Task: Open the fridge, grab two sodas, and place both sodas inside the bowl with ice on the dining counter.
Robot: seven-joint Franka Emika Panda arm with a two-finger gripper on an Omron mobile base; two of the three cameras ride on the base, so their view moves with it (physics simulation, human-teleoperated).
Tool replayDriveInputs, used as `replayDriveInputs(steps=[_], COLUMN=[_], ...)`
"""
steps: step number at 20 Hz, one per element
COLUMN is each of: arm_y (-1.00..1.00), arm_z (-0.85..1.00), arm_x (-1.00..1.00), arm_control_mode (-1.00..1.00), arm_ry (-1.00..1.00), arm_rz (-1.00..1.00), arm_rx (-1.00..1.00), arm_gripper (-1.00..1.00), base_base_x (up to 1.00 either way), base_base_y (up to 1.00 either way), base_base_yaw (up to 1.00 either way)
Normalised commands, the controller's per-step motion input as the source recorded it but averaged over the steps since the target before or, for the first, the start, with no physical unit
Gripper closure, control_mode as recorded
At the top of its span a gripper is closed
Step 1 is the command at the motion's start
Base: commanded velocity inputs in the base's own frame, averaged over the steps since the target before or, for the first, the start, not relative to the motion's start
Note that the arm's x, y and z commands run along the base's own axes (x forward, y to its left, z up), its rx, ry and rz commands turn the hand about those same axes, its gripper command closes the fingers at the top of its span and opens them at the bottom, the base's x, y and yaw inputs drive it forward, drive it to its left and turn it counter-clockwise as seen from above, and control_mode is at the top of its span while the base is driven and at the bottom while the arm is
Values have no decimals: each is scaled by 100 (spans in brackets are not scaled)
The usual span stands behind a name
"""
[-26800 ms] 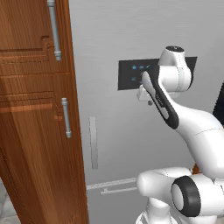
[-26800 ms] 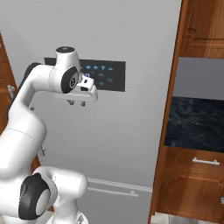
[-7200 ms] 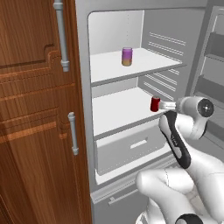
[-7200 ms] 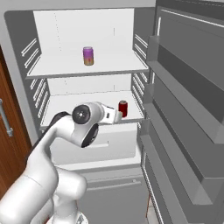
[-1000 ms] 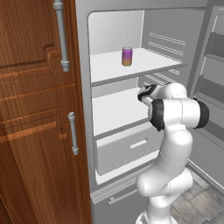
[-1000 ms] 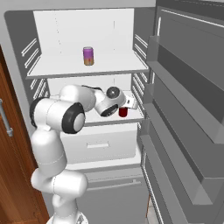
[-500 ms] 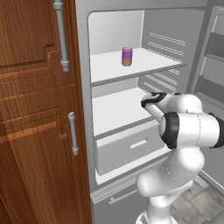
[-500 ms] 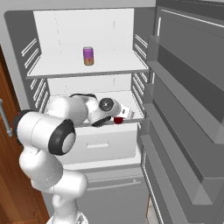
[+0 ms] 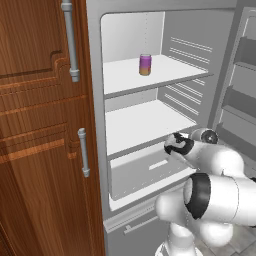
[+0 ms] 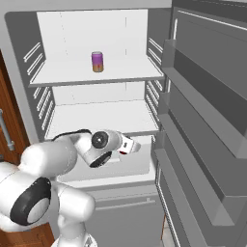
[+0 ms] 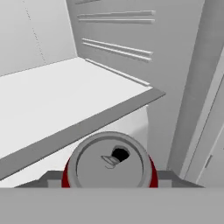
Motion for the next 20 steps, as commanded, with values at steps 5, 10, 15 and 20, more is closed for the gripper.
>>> replayDriveInputs(steps=[5, 10, 15, 20], arm_y=[-9, 0, 7, 35], arm_z=[100, 100, 90, 70], arm_x=[-55, -48, -69, -70], arm_control_mode=[-100, -100, -100, -100], arm_ry=[29, 30, 23, 3], arm_rz=[-11, -6, -5, -4], arm_rx=[17, 25, 18, 2], arm_gripper=[100, 100, 100, 100], base_base_x=[0, 0, 0, 0], base_base_y=[0, 0, 0, 0], base_base_yaw=[0, 0, 0, 0])
